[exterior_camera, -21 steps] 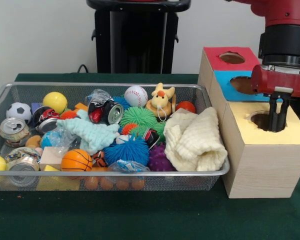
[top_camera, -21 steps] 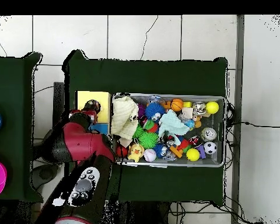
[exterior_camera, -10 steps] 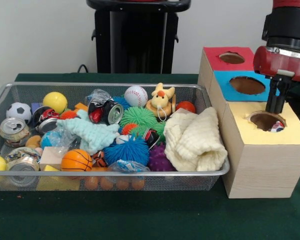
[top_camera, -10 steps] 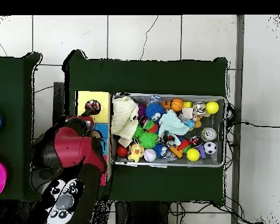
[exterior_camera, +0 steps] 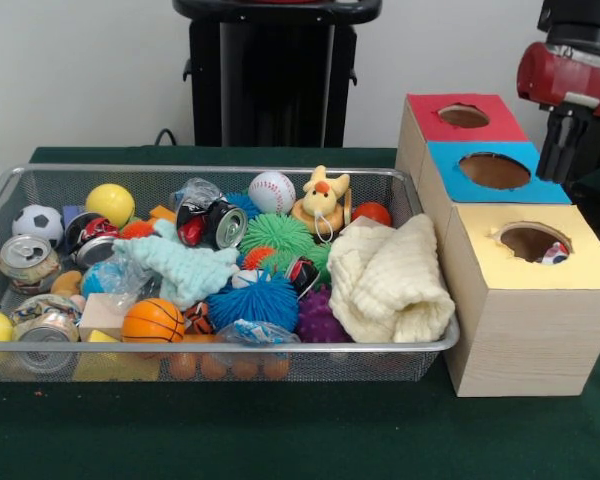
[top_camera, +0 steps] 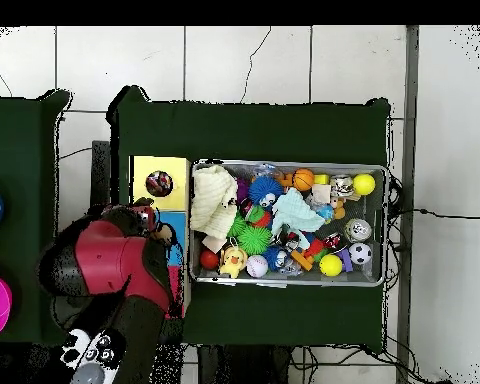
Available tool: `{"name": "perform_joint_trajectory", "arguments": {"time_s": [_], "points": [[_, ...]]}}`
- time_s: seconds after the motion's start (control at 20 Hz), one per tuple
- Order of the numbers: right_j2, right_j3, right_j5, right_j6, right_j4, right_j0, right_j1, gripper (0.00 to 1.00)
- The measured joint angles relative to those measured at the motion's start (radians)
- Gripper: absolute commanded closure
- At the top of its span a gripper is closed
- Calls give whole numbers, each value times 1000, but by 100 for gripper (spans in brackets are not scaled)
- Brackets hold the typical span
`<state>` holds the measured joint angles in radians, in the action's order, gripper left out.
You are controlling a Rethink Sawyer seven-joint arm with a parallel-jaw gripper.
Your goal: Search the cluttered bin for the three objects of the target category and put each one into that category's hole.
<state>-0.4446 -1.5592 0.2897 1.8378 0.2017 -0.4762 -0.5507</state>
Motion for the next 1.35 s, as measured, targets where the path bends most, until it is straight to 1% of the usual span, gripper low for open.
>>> {"name": "perform_joint_trajectory", "arguments": {"time_s": [0.15,0.4,0.65,1.0,1.35], "points": [[-8,7,24,0,0,6,-27,100],[-6,8,11,0,-1,31,-46,100],[-6,8,7,0,-8,51,-56,100],[-8,8,7,0,-12,56,-64,100],[-10,8,7,0,-14,68,-90,100]]}}
